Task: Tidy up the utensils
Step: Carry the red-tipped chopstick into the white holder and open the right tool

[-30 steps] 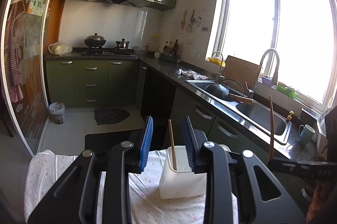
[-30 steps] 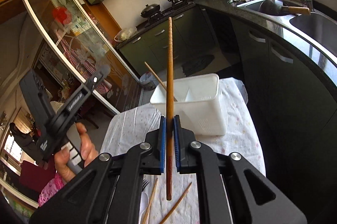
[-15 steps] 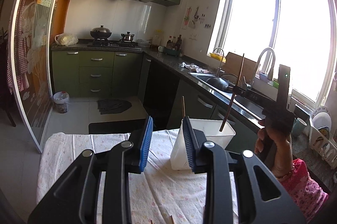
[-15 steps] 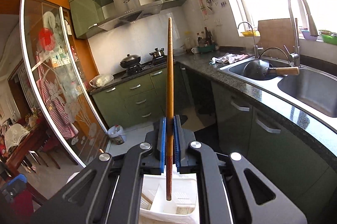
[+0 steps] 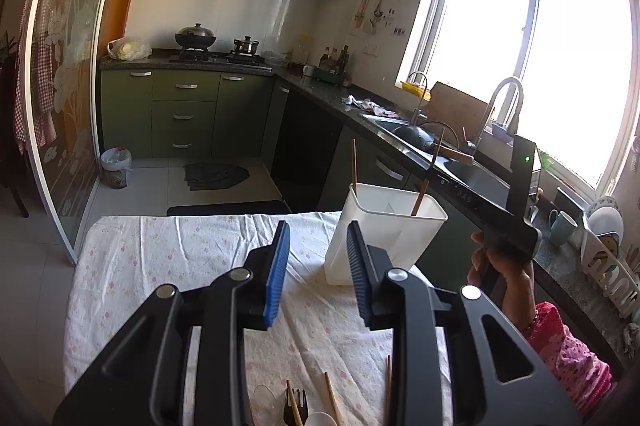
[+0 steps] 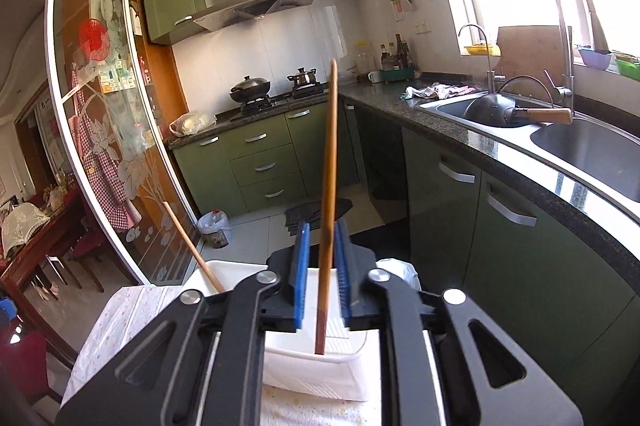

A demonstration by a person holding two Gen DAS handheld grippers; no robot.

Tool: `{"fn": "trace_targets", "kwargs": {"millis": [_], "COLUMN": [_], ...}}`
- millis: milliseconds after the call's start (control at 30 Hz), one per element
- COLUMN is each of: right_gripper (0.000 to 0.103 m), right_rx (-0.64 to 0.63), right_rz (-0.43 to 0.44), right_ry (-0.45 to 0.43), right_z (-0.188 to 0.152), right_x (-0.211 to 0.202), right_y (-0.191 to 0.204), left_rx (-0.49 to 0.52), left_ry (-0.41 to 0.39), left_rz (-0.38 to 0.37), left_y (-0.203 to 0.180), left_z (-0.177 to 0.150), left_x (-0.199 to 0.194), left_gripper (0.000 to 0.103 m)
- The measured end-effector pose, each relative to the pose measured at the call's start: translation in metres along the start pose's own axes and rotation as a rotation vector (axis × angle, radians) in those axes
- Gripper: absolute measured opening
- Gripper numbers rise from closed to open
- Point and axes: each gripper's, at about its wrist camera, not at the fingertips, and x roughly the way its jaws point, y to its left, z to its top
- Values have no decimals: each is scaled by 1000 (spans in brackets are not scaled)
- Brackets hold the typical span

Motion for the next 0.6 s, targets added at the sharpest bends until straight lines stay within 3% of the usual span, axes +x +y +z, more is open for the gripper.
{"fn": "trace_targets", "kwargs": {"millis": [167,300,500,600], "right_gripper": [36,36,36,36], "right_rx": [15,9,20,21], "right_rz": [4,21,79,127], "right_ry": [-1,-30,-53,-31], "right_z": [-3,-8,-10,-14], "right_x": [-20,-52,-100,-129], "right_y": [1,3,8,16], "left_rx": [-7,-10,-97,-145], "left_ry": [12,73,246,404], "left_rz": [14,44,130,206], "left_y": [4,13,56,84], "left_z": [-6,-19,-53,-83], "left_x": [-8,-16,-18,-9], "left_gripper": [32,34,34,35]}}
